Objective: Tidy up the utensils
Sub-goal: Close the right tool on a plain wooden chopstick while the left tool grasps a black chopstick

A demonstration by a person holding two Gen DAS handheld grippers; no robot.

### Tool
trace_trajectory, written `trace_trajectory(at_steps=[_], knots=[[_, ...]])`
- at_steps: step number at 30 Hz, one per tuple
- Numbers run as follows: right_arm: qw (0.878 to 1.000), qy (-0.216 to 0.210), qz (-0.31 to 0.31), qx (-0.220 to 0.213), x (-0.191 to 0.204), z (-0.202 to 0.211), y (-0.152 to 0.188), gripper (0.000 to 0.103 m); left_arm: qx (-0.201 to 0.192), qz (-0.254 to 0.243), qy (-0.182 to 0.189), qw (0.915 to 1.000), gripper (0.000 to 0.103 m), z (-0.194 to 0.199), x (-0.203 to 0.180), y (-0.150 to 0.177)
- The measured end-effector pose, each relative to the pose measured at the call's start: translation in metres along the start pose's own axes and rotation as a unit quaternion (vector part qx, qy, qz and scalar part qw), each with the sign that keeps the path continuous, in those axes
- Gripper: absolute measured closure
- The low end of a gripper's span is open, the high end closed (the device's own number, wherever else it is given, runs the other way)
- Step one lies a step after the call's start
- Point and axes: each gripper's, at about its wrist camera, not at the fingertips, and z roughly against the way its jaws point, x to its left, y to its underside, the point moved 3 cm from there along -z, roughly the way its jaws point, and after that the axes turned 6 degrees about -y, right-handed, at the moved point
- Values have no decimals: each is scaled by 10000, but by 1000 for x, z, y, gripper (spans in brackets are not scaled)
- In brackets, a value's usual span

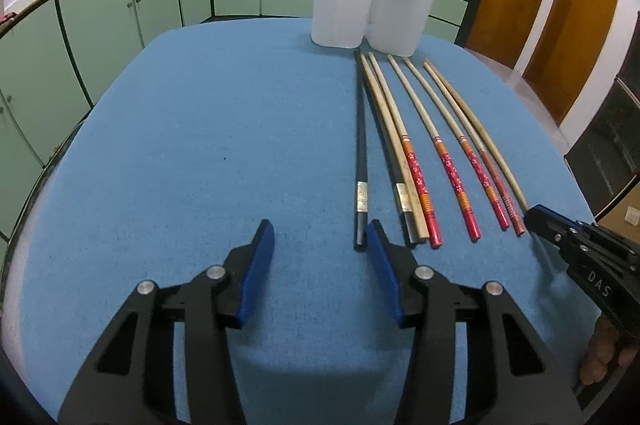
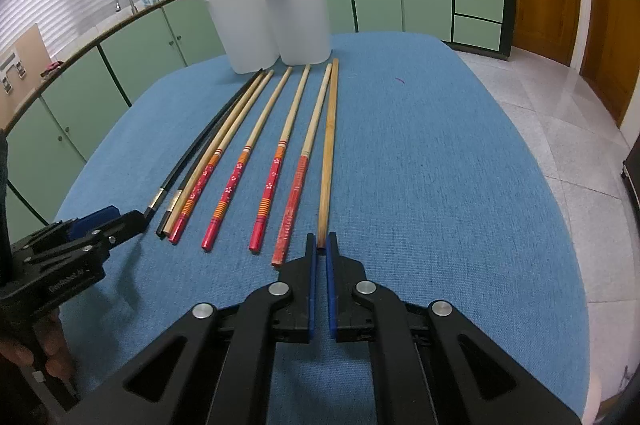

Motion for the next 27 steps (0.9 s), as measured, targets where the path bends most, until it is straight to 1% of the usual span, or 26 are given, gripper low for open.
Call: trace_trajectory(at_steps=[6, 11, 13, 15, 17, 18, 19, 20, 21, 22, 24, 27], knots=[[10000, -6, 6, 3, -1, 0, 0, 96, -30, -297, -98, 9995, 54, -1, -13, 5], [10000, 24, 59, 21, 2, -1, 0, 95, -21, -266, -168, 9995, 55, -2, -16, 4], [10000, 24, 72, 21, 3, -1, -1, 94, -25, -244, -175, 9995, 60, -2, -16, 4], [10000, -3, 88, 27, 3, -2, -1, 92, -30, -195, -183, 9996, 71, -3, -14, 4], [9999, 18, 129, 36, 5, -2, 0, 90, -29, -157, -162, 9997, 75, -3, -12, 3], [9999, 36, 162, 40, 6, -2, 0, 90, -29, -140, -178, 9997, 79, -3, -11, 3], [9998, 24, 176, 46, 7, -2, 0, 94, -28, -123, -197, 9997, 81, -3, -11, 3], [9998, -7, 188, 47, 7, -2, 1, 99, -27, -104, -200, 9997, 87, -3, -10, 2], [9997, -48, 218, 63, 8, -2, 1, 99, -19, -58, -186, 9998, 94, -3, -8, 1], [9997, -40, 235, 63, 9, -3, 1, 99, -5, -22, -150, 9999, 97, -4, -6, 1], [9997, -26, 238, 55, 9, -2, 1, 99, 13, 34, -89, 10000, 97, -5, -4, -1], [9999, -14, 144, 45, 5, -1, 1, 99, 17, 18, -105, 9999, 97, -5, -5, -1]])
